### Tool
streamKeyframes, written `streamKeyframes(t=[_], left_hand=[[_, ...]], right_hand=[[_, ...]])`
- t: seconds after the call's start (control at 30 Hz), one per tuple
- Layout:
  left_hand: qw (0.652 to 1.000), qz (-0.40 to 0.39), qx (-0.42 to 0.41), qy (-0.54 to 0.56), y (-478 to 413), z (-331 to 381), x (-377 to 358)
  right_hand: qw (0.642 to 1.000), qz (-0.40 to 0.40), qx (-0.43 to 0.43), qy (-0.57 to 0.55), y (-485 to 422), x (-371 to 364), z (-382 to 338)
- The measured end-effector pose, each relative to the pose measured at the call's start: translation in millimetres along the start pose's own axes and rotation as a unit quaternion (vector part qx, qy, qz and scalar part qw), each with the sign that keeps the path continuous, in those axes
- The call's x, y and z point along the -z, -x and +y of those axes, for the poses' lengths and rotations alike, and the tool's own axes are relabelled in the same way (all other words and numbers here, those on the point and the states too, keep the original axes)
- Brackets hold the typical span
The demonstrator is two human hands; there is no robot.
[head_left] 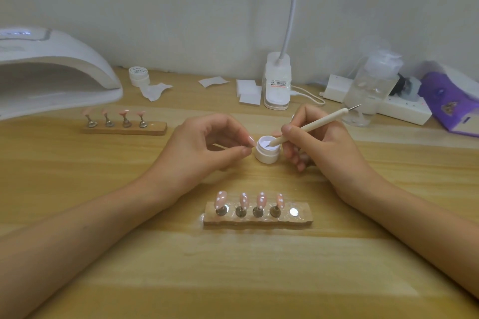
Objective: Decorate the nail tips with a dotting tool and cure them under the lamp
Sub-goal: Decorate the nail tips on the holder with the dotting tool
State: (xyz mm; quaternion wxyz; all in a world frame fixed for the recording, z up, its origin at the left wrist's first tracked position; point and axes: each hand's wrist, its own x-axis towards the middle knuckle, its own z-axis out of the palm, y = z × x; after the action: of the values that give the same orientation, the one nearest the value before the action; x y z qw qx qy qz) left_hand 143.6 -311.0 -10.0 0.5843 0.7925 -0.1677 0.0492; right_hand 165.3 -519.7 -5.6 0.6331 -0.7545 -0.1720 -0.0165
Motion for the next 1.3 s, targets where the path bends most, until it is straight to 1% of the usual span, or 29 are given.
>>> streamKeyframes(t=[0.13, 0.33, 0.57, 0.9, 1.03, 1.3], left_hand=[[1.0, -0.003, -0.001, 0.002, -0.6, 0.6, 0.0], [1.0, -0.008, 0.0, -0.001, -0.2, 0.4, 0.2], [1.0, -0.017, -0.005, -0.016, -0.5, -2.2, -0.2], [0.998, -0.025, -0.018, -0.048, -1.8, -2.0, -1.7], [0.997, -0.032, -0.033, -0.066, -1.0, -0.4, -2.6], [0.991, -0.071, -0.045, -0.107, -0.6, 0.2, -3.9]], right_hand=[[1.0, 0.005, -0.006, 0.002, -0.5, 1.0, 0.7], [0.998, 0.014, -0.023, -0.049, -2.0, 2.1, -0.1], [0.996, 0.028, -0.016, -0.081, -1.8, 4.5, -1.2], [0.994, 0.05, -0.001, -0.099, -1.7, 5.2, -2.6], [0.995, 0.045, 0.003, -0.09, -0.7, 5.1, -3.1], [1.0, 0.01, 0.006, -0.026, 0.6, 1.0, -0.4]])
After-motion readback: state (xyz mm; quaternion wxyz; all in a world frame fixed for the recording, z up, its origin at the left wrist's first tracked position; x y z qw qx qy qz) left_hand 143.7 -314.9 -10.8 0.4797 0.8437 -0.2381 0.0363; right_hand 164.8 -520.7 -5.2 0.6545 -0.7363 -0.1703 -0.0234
